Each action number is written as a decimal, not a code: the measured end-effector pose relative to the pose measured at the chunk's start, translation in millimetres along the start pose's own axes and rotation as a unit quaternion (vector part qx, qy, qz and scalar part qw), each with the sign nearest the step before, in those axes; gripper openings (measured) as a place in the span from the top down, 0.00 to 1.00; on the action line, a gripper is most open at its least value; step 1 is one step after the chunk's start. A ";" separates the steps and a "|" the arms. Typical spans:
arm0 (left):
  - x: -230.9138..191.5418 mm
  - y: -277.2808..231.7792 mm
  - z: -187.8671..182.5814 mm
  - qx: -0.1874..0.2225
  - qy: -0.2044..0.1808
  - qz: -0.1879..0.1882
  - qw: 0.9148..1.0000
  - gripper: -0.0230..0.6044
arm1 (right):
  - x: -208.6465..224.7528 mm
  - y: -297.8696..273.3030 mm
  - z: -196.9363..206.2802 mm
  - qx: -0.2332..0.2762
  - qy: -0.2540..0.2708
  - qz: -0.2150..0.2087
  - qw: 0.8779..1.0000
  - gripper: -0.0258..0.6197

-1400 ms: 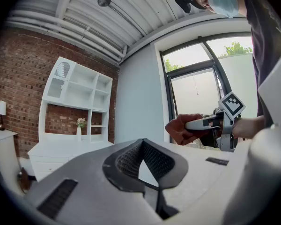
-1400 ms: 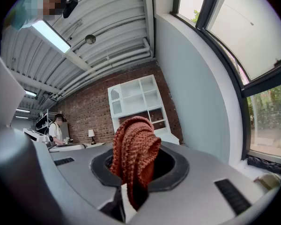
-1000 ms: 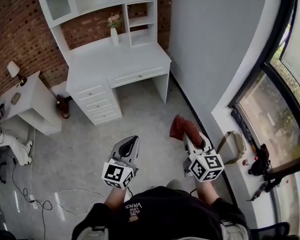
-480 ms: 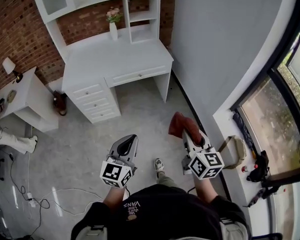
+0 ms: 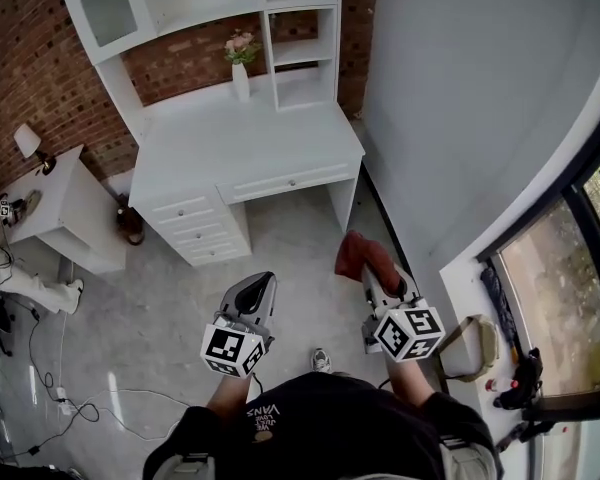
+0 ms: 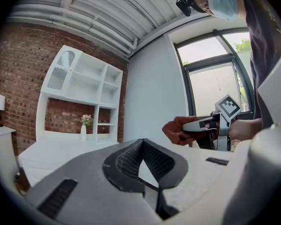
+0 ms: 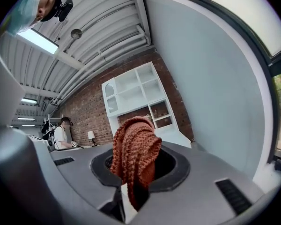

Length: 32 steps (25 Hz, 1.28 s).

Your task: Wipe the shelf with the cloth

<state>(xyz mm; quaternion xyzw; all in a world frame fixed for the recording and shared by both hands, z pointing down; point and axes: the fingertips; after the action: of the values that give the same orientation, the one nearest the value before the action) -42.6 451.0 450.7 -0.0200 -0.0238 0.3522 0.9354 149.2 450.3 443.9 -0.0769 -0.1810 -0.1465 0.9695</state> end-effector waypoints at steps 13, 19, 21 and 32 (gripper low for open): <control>-53.6 -81.4 9.4 -0.009 0.010 -0.034 0.999 0.95 | 42.4 -111.6 -16.4 -0.024 0.002 -0.035 0.999 0.82; -107.1 -104.7 22.4 -0.008 0.027 -0.042 0.999 0.95 | 41.2 -169.6 -10.8 -0.034 0.004 -0.029 0.999 0.82; -130.1 -118.7 24.7 -0.007 0.033 -0.036 0.999 0.95 | 39.9 -192.8 -13.1 -0.031 0.006 -0.022 0.999 0.82; -249.2 -213.1 -0.7 0.003 0.013 0.034 0.999 0.95 | 38.0 -308.6 -46.1 0.006 -0.001 0.037 0.999 0.82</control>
<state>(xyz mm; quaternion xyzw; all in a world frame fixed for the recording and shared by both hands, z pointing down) -89.4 126.5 453.9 -0.0229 -0.0097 0.3834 0.9233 101.9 139.6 445.2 -0.0776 -0.1801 -0.1091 0.9745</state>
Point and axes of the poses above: the fingertips, and each gripper's own axes: y backward along the fingers, x to its right, z out of its underside, and after that the axes turned 4 degrees about -y, right-handed
